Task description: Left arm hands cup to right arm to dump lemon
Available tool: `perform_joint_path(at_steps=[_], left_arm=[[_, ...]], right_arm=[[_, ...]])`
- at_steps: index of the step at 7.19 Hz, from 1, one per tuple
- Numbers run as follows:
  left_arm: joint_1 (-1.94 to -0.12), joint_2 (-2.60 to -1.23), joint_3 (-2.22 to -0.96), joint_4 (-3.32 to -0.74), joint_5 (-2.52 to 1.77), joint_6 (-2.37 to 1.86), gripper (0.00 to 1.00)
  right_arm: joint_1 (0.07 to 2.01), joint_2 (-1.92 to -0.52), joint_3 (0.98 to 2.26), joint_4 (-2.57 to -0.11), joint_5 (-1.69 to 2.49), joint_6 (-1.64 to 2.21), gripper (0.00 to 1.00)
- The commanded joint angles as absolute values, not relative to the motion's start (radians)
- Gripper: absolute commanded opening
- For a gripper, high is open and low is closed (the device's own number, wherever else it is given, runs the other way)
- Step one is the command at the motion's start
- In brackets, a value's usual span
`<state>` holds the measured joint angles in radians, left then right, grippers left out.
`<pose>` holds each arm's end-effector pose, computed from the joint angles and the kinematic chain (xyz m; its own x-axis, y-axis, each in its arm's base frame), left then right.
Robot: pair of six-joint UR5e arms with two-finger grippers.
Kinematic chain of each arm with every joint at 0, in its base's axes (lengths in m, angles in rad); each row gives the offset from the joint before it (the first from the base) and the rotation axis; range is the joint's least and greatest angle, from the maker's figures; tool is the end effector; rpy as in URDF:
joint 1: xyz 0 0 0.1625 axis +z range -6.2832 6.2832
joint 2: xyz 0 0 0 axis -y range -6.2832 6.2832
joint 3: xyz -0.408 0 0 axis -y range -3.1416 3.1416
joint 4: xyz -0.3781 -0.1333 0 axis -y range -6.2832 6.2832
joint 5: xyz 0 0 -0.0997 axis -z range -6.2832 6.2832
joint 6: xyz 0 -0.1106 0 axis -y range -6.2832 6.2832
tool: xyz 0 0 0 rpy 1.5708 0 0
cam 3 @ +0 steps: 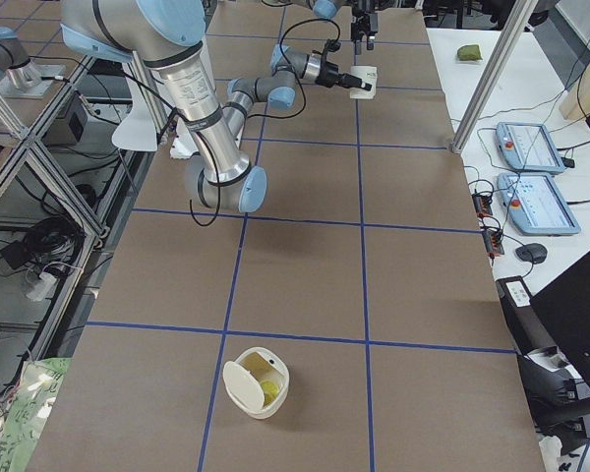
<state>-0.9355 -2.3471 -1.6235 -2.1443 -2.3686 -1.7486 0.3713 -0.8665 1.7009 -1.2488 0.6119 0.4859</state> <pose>0.3327 -0.5425 0.0895 0.0725 -0.3064 -0.9491 0.1586 0.9431 -0.2924 -0.4932 -0.4322 0.1276 0.9769 -0.1647 0.1360 -0.0916 0.2522 0.9633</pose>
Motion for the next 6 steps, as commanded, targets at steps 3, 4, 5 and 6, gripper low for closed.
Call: perform_joint_path(at_steps=[3,4,5,6], left_arm=[[-0.887,-2.361,-1.617,-2.144,-2.362,-1.744,0.78],[-0.885,-2.361,-1.614,-2.145,-2.362,-1.743,0.76],[-0.879,-2.364,-1.605,-2.145,-2.359,-1.741,0.74],[-0.879,-2.376,-1.595,-2.145,-2.359,-1.741,0.71]], right_arm=[[0.357,-0.867,1.7,-1.246,0.594,0.486,0.19],[0.357,-0.867,1.7,-1.244,0.594,0.486,0.19],[0.356,-0.867,1.7,-1.244,0.594,0.486,0.19],[0.356,-0.867,1.7,-1.243,0.594,0.486,0.19]])
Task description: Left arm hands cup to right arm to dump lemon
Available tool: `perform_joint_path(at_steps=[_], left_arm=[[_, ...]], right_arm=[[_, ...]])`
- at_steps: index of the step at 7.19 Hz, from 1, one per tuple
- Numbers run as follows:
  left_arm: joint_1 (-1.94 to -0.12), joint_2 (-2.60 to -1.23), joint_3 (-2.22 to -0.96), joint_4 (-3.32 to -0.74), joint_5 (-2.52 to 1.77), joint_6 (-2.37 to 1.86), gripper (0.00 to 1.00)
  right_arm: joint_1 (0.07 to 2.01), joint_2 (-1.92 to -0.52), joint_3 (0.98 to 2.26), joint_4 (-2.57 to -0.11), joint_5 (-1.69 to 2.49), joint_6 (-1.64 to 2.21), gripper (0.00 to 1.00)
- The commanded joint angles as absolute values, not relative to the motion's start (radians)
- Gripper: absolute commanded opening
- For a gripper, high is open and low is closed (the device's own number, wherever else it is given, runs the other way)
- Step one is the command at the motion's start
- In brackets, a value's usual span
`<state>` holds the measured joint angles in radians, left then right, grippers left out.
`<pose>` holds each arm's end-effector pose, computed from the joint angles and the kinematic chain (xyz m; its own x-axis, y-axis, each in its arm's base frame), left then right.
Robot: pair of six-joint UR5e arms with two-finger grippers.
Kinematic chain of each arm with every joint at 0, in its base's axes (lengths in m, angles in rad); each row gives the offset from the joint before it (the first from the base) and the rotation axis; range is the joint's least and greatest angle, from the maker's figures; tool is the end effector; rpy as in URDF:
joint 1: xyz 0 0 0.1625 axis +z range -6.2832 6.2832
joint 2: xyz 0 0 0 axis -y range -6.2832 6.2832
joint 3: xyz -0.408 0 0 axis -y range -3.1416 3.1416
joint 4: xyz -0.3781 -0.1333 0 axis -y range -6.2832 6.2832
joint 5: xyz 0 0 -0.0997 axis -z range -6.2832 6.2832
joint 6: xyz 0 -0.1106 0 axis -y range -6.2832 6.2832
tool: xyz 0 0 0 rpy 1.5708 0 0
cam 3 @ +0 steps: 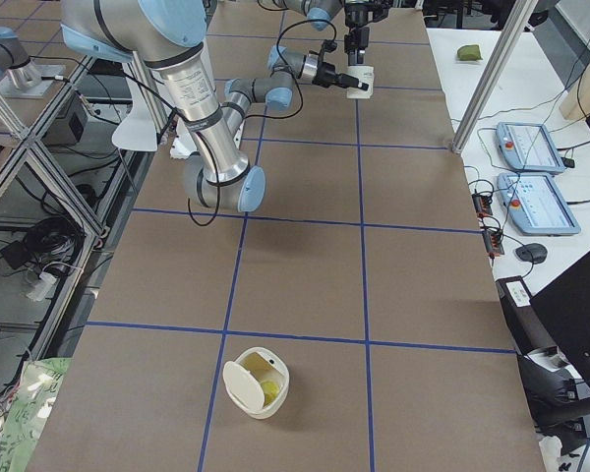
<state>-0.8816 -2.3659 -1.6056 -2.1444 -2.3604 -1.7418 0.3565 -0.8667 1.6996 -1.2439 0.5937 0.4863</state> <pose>0.3646 -0.5287 0.0839 0.0876 -0.2948 -0.9515 0.1148 0.9518 -0.2843 -0.4978 -0.4255 0.1270 0.9771 -0.1639 0.1357 -0.0930 0.2443 0.9652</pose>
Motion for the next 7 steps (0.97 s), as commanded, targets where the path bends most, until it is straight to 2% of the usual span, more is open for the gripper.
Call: perform_joint_path(at_steps=[1,5,7], left_arm=[[-0.874,-2.388,-1.585,-2.145,-2.359,-1.741,0.67],[-0.865,-2.399,-1.568,-2.145,-2.359,-1.741,0.53],[-0.859,-2.405,-1.562,-2.143,-2.359,-1.741,0.5]], right_arm=[[0.356,-0.868,1.7,-1.243,0.594,0.486,0.19],[0.356,-0.868,1.7,-1.238,0.594,0.486,0.19],[0.356,-0.867,1.7,-1.238,0.594,0.486,0.19]])
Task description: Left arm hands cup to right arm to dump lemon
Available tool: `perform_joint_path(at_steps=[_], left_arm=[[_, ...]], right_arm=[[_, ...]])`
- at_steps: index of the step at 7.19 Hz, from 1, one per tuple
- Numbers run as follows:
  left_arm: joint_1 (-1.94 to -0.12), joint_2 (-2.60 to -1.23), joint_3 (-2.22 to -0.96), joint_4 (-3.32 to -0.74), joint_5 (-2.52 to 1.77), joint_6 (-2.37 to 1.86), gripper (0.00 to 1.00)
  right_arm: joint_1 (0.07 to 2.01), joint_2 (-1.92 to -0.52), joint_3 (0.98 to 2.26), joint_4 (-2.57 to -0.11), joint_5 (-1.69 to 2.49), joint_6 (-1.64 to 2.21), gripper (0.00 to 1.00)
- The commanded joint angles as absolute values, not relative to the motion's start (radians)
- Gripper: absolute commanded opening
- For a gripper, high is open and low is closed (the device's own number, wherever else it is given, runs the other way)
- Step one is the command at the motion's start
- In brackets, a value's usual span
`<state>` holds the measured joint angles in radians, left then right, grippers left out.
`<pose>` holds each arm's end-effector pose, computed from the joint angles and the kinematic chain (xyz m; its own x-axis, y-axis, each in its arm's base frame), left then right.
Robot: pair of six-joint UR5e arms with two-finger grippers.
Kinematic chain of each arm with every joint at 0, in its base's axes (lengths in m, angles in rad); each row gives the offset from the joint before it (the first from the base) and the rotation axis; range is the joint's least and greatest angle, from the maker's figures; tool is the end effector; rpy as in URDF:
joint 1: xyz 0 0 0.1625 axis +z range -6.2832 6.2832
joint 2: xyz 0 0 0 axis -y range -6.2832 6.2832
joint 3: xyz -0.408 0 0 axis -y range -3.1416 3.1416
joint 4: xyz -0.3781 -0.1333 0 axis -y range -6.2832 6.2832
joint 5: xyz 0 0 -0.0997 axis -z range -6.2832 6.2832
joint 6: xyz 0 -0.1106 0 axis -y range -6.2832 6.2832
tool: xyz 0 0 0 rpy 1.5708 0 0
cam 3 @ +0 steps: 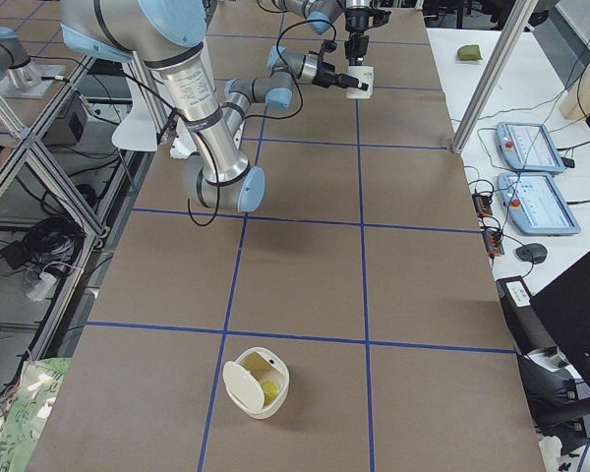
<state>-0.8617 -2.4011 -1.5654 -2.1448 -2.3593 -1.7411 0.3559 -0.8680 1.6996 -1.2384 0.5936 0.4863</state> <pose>0.3827 -0.5303 0.0752 0.0962 -0.2956 -0.9504 0.0977 0.9531 -0.2865 -0.4978 -0.4251 0.1273 0.9765 -0.1646 0.1393 -0.0967 0.2429 0.9652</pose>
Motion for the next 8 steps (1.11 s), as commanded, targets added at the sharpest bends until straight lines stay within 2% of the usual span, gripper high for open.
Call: perform_joint_path(at_steps=[1,7,8], left_arm=[[-0.858,-2.405,-1.554,-2.144,-2.359,-1.741,0.5],[-0.851,-2.405,-1.545,-2.148,-2.359,-1.74,0.34],[-0.851,-2.405,-1.545,-2.146,-2.359,-1.74,0.21]], right_arm=[[0.356,-0.867,1.7,-1.238,0.594,0.486,0.19],[0.356,-0.865,1.701,-1.238,0.594,0.488,0.19],[0.356,-0.865,1.701,-1.238,0.594,0.488,0.19]])
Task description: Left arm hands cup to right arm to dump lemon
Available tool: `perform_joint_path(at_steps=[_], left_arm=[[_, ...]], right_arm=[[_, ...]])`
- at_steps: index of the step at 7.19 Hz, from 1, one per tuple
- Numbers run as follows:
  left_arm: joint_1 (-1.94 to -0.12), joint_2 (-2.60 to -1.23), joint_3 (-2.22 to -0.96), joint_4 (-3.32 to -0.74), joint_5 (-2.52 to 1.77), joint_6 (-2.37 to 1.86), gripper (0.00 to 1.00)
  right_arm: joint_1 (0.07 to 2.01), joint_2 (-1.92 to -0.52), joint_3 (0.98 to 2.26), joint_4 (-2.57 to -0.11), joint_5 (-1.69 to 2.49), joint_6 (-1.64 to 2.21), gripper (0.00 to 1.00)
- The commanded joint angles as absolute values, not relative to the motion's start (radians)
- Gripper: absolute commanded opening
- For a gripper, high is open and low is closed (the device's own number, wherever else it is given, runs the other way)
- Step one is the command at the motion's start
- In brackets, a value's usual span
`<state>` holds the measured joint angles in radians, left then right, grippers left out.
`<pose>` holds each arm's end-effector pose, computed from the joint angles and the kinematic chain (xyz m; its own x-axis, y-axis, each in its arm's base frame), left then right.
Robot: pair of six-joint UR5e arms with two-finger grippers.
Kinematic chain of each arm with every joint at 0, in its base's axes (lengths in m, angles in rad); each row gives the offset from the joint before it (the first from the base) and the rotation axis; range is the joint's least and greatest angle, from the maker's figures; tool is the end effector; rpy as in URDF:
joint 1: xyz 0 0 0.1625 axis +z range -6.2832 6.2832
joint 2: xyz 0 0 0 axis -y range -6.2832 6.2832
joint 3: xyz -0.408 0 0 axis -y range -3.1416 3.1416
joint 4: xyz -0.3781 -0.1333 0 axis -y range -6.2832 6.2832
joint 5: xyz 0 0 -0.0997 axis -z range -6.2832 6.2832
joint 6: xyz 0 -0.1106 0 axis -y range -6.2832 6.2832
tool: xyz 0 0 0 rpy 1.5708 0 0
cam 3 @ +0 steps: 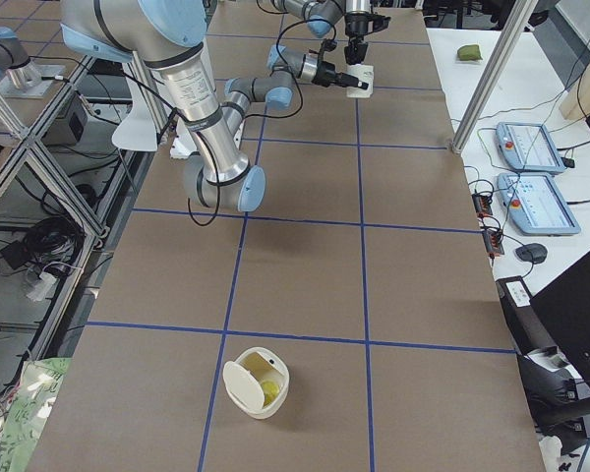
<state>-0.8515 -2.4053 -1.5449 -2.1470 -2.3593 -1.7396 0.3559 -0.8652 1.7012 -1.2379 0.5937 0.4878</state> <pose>0.3926 -0.5315 0.0794 0.1082 -0.3033 -0.9468 0.0905 0.9514 -0.2944 -0.4972 -0.4248 0.1250 0.9757 -0.1645 0.1449 -0.1026 0.2416 0.9649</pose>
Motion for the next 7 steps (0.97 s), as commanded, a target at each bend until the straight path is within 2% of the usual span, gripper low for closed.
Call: perform_joint_path(at_steps=[1,2,7], left_arm=[[-0.851,-2.405,-1.548,-2.148,-2.359,-1.738,0.0],[-0.851,-2.419,-1.546,-2.129,-2.367,-1.74,0.0],[-0.861,-2.438,-1.532,-2.109,-2.367,-1.738,0.0]], right_arm=[[0.356,-0.865,1.701,-1.238,0.594,0.486,0.21],[0.356,-0.865,1.7,-1.238,0.594,0.488,0.99],[0.357,-0.868,1.707,-1.236,0.595,0.486,1.0]])
